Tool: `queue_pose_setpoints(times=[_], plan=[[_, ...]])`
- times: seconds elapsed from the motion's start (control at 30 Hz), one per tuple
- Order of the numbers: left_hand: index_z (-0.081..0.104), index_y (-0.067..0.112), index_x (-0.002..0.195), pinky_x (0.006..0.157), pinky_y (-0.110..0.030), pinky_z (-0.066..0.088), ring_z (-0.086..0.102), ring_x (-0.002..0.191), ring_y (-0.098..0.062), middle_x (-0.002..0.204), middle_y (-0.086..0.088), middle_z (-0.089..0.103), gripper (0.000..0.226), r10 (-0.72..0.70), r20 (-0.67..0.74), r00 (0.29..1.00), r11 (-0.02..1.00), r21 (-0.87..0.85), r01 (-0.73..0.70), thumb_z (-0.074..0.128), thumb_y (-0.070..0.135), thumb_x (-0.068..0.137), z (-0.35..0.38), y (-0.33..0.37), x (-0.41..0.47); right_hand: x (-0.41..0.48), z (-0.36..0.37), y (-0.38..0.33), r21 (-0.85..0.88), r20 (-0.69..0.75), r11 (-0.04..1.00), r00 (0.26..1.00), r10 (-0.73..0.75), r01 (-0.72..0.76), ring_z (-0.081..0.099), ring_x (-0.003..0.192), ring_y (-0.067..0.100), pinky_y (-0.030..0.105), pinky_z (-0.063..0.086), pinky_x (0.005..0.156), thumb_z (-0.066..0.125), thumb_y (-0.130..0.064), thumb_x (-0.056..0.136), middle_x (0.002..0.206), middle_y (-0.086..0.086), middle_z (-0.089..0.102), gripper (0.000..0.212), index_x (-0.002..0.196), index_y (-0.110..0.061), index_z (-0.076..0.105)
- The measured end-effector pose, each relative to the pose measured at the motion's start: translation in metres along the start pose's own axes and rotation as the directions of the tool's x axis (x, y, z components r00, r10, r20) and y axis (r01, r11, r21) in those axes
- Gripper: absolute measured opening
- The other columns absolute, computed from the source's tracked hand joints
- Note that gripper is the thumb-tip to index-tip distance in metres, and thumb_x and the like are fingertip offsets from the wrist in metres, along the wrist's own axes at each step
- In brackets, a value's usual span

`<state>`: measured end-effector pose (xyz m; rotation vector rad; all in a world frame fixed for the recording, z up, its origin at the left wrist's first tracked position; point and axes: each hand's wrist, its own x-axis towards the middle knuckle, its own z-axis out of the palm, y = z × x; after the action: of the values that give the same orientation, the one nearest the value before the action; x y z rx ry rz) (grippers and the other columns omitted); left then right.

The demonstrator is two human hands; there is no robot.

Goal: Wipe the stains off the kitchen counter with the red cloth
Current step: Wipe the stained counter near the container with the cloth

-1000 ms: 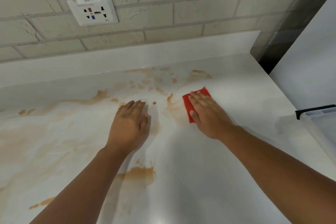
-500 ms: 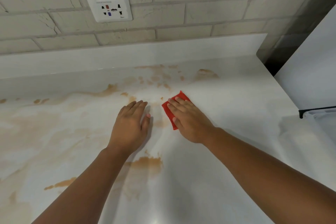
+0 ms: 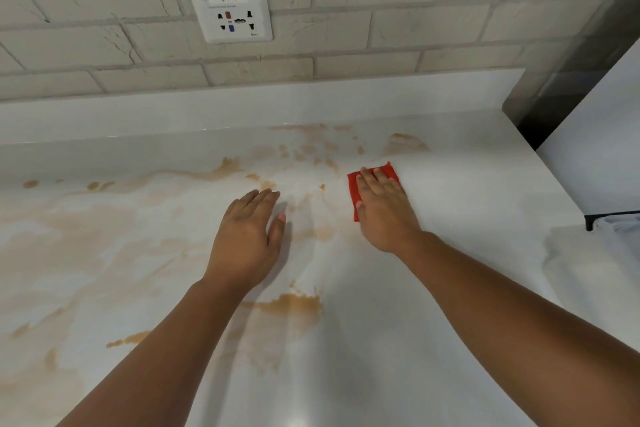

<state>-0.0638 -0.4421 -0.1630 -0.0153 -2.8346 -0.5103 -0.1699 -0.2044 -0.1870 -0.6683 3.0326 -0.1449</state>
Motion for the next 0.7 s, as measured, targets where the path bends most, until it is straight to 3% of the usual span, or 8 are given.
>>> queue_pose_setpoints(times=[0.13, 0.3, 0.47, 0.6, 0.7], plan=[[0.054, 0.010, 0.137, 0.113, -0.041, 0.034, 0.045, 0.134, -0.027, 0.139, -0.008, 0.057, 0.049, 0.002, 0.018, 1.000, 1.000, -0.005, -0.002, 0.038, 0.038, 0.100, 0.004, 0.006, 0.001, -0.030, 0.005, -0.018, 0.044, -0.018, 0.982, 0.983, -0.182, 0.182, 0.013, 0.149, 0.024, 0.040, 0.007, 0.122, 0.031, -0.028, 0.099, 0.161, 0.006, 0.022, 0.057, 0.152, -0.010, 0.026], [0.055, 0.009, 0.136, 0.113, -0.045, 0.033, 0.047, 0.132, -0.029, 0.136, -0.009, 0.059, 0.047, 0.056, 0.074, 0.996, 0.998, 0.021, -0.057, 0.041, 0.035, 0.099, 0.017, 0.019, 0.005, -0.072, 0.001, 0.004, 0.059, 0.028, 0.959, 0.959, -0.281, 0.279, 0.004, 0.150, 0.016, 0.037, 0.006, 0.122, 0.021, -0.037, 0.101, 0.162, -0.003, 0.010, 0.057, 0.155, -0.016, 0.019], [0.057, 0.009, 0.134, 0.113, -0.048, 0.032, 0.049, 0.132, -0.030, 0.136, -0.010, 0.059, 0.048, 0.060, 0.064, 0.996, 0.998, -0.016, -0.059, 0.038, 0.034, 0.097, 0.021, 0.030, 0.011, -0.066, -0.003, 0.049, 0.008, 0.017, 0.989, 0.989, -0.150, 0.150, 0.015, 0.149, 0.024, 0.043, 0.017, 0.121, 0.018, -0.039, 0.098, 0.160, 0.008, 0.022, 0.063, 0.152, -0.008, 0.027], [0.057, 0.007, 0.133, 0.112, -0.049, 0.034, 0.049, 0.131, -0.032, 0.135, -0.010, 0.059, 0.049, 0.049, 0.053, 0.997, 0.998, -0.028, -0.047, 0.037, 0.032, 0.096, 0.023, 0.027, 0.016, -0.030, 0.000, 0.044, 0.005, 0.011, 0.999, 0.999, 0.036, -0.036, 0.015, 0.148, 0.028, 0.042, 0.010, 0.121, 0.016, -0.037, 0.094, 0.160, 0.010, 0.022, 0.066, 0.151, -0.005, 0.026], [0.056, 0.008, 0.135, 0.113, -0.049, 0.033, 0.047, 0.132, -0.032, 0.137, -0.009, 0.059, 0.048, 0.037, 0.055, 0.998, 0.999, -0.023, -0.036, 0.038, 0.031, 0.096, 0.024, 0.024, 0.018, -0.012, 0.002, 0.008, 0.040, -0.002, 0.999, 1.000, -0.008, 0.008, 0.027, 0.144, 0.035, 0.046, 0.015, 0.119, 0.016, -0.034, 0.090, 0.154, 0.015, 0.034, 0.068, 0.146, -0.001, 0.037]])
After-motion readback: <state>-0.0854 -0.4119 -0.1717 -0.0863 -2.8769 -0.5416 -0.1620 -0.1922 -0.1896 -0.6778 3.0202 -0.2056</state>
